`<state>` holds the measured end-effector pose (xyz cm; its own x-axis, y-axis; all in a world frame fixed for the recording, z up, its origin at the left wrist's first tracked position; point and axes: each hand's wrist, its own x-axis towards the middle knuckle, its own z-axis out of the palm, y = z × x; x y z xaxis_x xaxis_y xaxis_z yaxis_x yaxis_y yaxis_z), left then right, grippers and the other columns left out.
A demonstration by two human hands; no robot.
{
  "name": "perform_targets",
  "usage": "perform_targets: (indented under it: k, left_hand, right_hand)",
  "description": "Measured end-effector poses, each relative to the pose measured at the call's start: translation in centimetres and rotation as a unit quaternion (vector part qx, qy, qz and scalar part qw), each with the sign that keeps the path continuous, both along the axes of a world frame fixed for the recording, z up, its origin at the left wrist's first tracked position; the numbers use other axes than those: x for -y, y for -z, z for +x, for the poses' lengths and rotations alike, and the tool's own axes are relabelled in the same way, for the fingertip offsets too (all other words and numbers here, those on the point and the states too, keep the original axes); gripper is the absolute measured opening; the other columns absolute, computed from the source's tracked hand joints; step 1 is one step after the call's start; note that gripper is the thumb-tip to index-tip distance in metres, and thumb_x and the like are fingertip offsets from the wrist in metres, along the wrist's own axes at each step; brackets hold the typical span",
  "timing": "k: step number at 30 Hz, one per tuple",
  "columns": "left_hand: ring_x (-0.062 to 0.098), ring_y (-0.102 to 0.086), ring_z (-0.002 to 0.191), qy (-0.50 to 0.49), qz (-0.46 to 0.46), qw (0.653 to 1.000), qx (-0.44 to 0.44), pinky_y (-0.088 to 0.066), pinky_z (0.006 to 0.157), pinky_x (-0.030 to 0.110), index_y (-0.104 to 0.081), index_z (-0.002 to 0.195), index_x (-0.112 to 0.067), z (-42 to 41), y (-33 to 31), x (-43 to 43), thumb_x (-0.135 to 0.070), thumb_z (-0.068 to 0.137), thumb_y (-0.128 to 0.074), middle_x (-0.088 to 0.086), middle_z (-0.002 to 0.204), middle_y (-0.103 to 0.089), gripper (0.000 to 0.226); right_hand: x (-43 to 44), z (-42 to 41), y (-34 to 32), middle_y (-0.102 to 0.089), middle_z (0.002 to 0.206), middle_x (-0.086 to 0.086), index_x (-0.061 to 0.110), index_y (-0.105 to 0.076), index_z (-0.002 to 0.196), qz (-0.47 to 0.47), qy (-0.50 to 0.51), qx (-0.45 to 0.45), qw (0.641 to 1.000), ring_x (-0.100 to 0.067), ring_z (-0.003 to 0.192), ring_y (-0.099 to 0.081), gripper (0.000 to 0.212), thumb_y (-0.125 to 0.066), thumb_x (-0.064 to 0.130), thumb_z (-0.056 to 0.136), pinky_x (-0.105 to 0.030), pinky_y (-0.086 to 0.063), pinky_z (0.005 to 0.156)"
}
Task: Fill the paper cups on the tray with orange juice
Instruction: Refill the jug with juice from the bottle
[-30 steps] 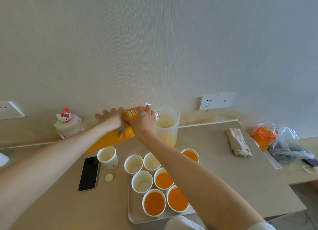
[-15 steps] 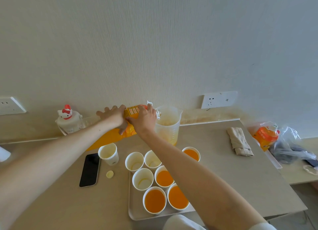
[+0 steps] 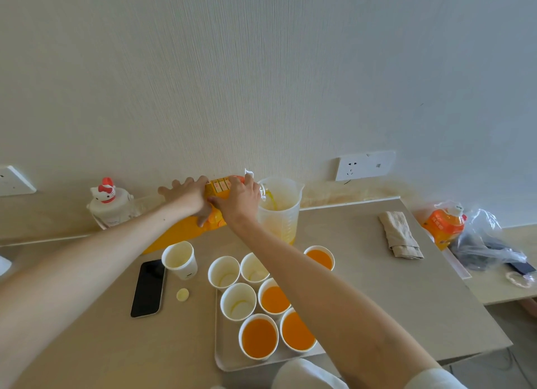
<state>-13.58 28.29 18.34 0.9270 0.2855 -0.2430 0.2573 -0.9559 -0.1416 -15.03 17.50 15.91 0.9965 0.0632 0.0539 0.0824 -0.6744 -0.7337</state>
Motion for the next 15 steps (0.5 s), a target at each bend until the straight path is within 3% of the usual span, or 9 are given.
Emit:
perform_targets:
  k: [15]
  left_hand:
    - [0.035, -0.034, 0.128, -0.001, 0.015, 1.000, -0.003, -0.031, 0.100, 0.053, -0.031, 0.138, -0.029, -0.04, 0.00, -0.13, -0.022, 0.059, -0.083, 0.006, 0.134, -0.041, 0.096]
  right_hand:
    - [-0.02, 0.01, 0.05, -0.033, 0.147, -0.015, 0.008, -0.053, 0.131, 0.006, -0.007, -0.003, 1.000, -0.035, 0.134, -0.031, 0.060, -0.071, 0.041, 0.084, -0.038, -0.021, 0.112]
